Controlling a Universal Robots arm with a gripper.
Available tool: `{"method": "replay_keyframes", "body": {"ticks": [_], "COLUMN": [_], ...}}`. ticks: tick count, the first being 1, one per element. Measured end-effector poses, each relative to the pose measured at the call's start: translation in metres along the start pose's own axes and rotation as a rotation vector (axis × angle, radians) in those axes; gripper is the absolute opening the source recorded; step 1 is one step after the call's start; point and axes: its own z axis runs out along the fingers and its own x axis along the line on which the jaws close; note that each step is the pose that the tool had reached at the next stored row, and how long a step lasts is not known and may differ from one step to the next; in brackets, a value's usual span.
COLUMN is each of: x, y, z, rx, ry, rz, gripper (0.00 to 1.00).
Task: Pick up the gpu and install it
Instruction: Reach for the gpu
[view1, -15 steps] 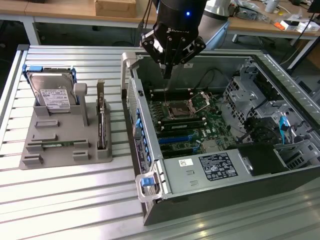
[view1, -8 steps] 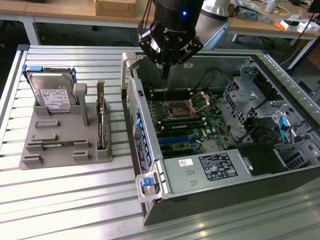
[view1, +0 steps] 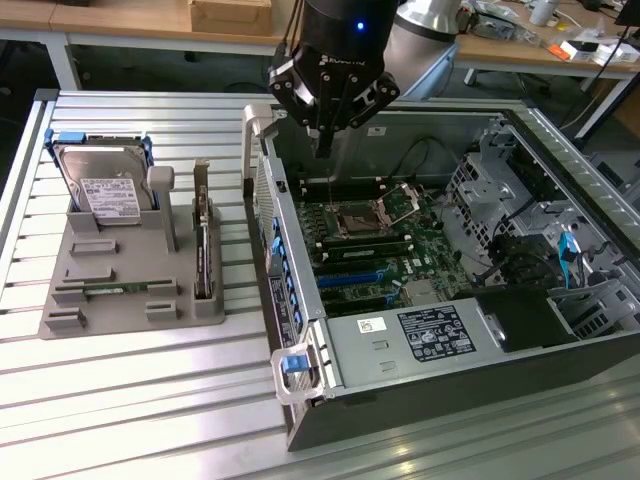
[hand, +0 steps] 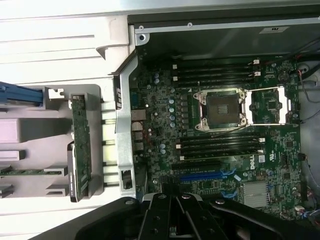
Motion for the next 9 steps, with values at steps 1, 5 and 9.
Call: {"method": "replay_keyframes", "body": {"ticks": [1,5,9], "x": [0.0013,0.0051,0.0086], "y": [-0.0001,-0.0004,-0.0006], "z": [0.0000,-0.0001,-0.0002], "rx": [0.0001,0.0022,0.0049], "ry": [0.0000,-0.0002,-0.0004], "rz": [0.000,0.000,0.000], "gripper": [0.11,0.11,0.11]}}
